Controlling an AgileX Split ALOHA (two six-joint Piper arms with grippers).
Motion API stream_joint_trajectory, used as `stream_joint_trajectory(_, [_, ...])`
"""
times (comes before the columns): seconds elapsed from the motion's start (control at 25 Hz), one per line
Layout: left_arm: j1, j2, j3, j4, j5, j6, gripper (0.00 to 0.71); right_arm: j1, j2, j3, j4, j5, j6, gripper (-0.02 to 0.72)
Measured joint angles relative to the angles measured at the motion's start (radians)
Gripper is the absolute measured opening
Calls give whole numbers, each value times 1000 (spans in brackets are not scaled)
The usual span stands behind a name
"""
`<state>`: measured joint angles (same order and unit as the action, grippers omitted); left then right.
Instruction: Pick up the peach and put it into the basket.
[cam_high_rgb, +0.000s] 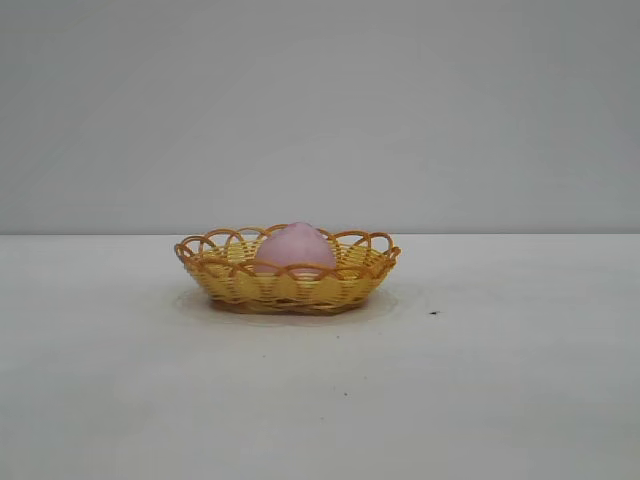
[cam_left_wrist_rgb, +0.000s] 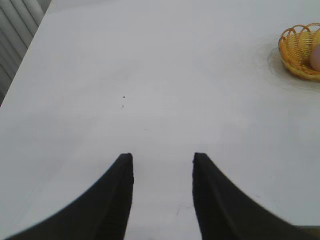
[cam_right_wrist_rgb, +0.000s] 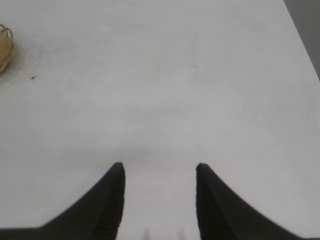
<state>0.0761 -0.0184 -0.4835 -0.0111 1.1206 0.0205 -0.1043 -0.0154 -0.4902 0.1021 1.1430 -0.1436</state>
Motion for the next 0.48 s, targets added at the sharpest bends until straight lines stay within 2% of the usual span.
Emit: stream_joint_trajectory(0.48, [0,-1,0,0,0,0,245,41,-2,0,26,0,10,323])
